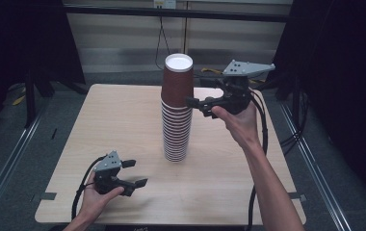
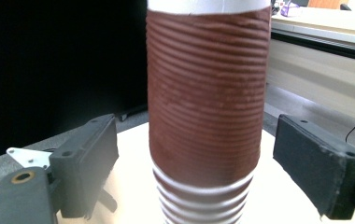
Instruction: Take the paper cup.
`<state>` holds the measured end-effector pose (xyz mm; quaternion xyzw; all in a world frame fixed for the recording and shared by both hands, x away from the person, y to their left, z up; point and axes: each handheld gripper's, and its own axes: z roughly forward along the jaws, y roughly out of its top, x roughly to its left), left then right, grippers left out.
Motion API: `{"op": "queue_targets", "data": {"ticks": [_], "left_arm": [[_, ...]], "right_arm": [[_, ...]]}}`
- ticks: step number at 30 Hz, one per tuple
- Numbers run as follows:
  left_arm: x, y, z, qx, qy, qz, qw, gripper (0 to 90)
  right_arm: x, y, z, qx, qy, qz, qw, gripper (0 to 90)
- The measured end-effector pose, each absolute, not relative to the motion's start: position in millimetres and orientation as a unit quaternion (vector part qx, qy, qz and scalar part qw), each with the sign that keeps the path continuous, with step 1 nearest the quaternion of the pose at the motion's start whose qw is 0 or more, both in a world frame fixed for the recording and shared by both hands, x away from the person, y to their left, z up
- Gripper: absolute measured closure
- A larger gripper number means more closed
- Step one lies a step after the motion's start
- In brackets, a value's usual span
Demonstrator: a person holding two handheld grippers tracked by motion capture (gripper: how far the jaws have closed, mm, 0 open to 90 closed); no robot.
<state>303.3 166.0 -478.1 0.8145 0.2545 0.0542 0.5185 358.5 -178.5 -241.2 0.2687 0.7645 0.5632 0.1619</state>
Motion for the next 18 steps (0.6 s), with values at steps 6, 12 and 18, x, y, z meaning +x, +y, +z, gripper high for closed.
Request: {"op": "queue_targets", "data": {"ticks": [6,12,18], "left_arm": [[303.4,165.8,-478.3,0.816,0.253,0.054,0.517,15.9],[303.4,166.0,-478.3,0.816,0.253,0.054,0.517,15.9],[303.6,166.6,-478.0,0.816,0.253,0.055,0.518,15.9]], "right_arm": [[371.8,-168.8,-230.5,0.263,0.771,0.558,0.158,14.2],[380.2,-162.0,-227.7,0.265,0.774,0.553,0.154,14.2],[387.9,-153.6,-222.7,0.265,0.778,0.55,0.152,14.2]]}}
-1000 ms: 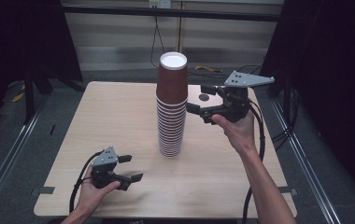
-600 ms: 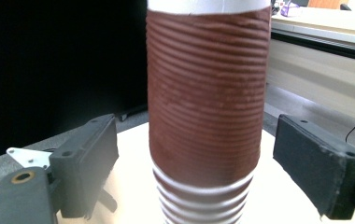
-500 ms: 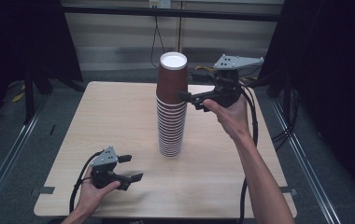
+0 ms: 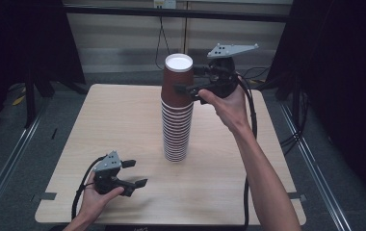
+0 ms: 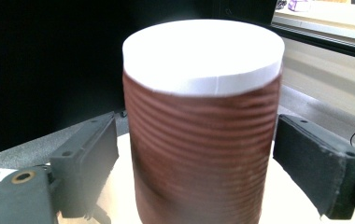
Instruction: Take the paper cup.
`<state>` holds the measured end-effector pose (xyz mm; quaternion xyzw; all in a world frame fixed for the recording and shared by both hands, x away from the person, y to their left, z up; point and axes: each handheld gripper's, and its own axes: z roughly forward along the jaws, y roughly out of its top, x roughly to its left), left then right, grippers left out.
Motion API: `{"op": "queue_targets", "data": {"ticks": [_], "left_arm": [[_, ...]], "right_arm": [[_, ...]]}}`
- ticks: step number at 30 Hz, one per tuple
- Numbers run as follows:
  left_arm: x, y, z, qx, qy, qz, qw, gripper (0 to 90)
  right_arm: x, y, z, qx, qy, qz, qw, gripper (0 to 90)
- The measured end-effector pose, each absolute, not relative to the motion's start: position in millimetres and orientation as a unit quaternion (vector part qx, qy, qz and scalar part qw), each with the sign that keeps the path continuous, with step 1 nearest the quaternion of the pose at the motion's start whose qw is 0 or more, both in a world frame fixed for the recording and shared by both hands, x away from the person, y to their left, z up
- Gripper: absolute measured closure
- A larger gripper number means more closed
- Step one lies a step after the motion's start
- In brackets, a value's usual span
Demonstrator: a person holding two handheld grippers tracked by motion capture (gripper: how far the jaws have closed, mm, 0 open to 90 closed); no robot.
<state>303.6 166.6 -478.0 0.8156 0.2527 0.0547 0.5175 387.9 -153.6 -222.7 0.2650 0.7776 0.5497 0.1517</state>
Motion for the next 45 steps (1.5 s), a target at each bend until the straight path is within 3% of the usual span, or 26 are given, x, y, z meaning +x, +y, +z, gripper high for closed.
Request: {"op": "queue_targets", "data": {"ticks": [45], "left_arm": [[303.2,166.8,-477.9,0.817,0.252,0.054,0.516,15.9]], "right_arm": [[396.1,-141.6,-208.9,0.255,0.768,0.564,0.162,21.6]]}}
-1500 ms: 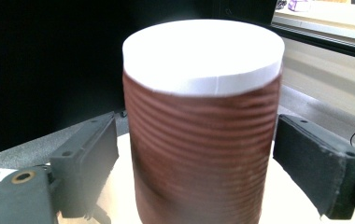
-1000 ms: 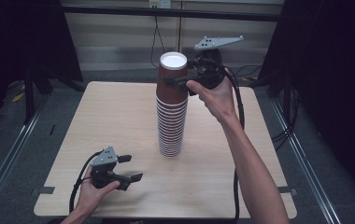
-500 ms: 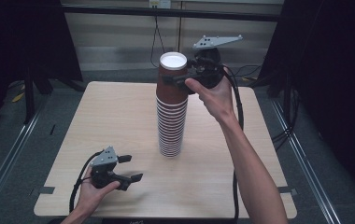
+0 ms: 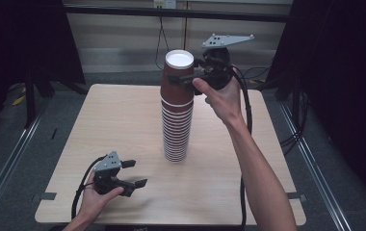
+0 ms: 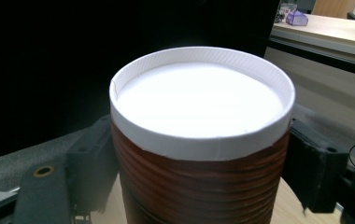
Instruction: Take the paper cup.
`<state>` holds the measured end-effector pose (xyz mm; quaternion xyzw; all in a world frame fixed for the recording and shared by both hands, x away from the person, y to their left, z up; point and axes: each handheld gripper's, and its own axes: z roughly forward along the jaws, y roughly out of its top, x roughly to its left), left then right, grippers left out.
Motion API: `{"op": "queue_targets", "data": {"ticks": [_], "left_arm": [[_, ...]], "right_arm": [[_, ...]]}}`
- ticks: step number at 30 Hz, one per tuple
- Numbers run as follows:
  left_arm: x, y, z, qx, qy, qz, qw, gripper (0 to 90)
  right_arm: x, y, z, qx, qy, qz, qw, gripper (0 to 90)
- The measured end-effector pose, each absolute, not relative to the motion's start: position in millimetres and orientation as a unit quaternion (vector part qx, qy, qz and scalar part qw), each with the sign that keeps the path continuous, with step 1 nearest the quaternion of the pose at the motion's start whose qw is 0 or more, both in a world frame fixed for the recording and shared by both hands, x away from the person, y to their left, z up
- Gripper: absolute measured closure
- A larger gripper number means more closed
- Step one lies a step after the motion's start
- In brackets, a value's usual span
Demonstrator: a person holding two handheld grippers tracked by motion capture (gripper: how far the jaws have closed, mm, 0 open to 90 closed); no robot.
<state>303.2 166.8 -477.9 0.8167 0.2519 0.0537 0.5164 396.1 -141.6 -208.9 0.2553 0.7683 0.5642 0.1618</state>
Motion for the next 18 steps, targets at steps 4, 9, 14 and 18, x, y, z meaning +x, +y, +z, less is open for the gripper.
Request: {"op": "queue_targets", "data": {"ticks": [4,9,14,18], "left_arm": [[303.2,166.9,-477.8,0.817,0.252,0.053,0.516,15.9],[303.5,166.9,-478.0,0.817,0.252,0.054,0.516,15.9],[303.3,166.9,-477.9,0.817,0.252,0.054,0.516,15.9],[302.9,166.6,-477.9,0.818,0.249,0.054,0.515,16.3]], "right_arm": [[396.0,-143.6,-207.0,0.254,0.761,0.575,0.162,21.8],[395.3,-147.2,-205.1,0.252,0.753,0.586,0.162,22.0],[392.0,-149.8,-202.0,0.25,0.739,0.602,0.173,22.1],[388.3,-154.7,-197.5,0.25,0.721,0.621,0.18,22.4]]}}
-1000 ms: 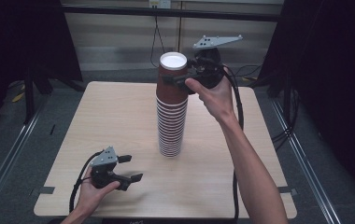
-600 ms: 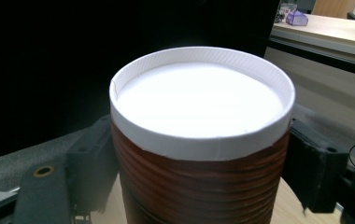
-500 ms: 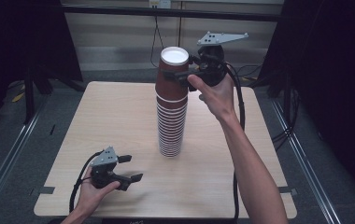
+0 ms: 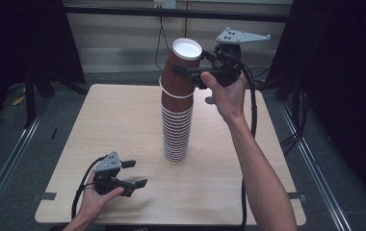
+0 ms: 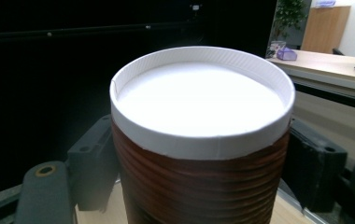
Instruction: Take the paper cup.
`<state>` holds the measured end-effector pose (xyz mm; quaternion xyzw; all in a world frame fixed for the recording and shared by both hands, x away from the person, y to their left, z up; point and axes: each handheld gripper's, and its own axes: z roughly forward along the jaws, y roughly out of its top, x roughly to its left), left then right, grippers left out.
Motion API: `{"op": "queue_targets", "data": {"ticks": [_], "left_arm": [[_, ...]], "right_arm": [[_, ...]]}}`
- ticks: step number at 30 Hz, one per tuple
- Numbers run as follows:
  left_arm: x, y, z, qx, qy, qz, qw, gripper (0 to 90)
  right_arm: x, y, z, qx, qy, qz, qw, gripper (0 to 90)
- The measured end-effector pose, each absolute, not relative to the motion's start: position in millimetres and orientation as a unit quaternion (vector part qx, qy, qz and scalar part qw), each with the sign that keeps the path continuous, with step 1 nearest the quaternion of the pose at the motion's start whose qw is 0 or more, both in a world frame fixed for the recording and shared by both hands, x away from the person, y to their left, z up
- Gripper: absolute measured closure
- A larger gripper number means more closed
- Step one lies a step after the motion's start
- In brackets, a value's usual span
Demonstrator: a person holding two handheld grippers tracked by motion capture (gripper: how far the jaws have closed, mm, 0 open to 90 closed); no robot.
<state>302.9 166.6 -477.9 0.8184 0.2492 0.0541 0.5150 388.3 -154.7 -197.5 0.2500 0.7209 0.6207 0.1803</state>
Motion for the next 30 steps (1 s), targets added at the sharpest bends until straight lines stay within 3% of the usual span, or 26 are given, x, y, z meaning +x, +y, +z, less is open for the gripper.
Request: {"op": "queue_targets", "data": {"ticks": [30], "left_arm": [[302.8,167.4,-477.6,0.819,0.251,0.058,0.513,16.3]], "right_arm": [[377.0,-171.7,-182.5,0.247,0.677,0.669,0.179,22.8]]}}
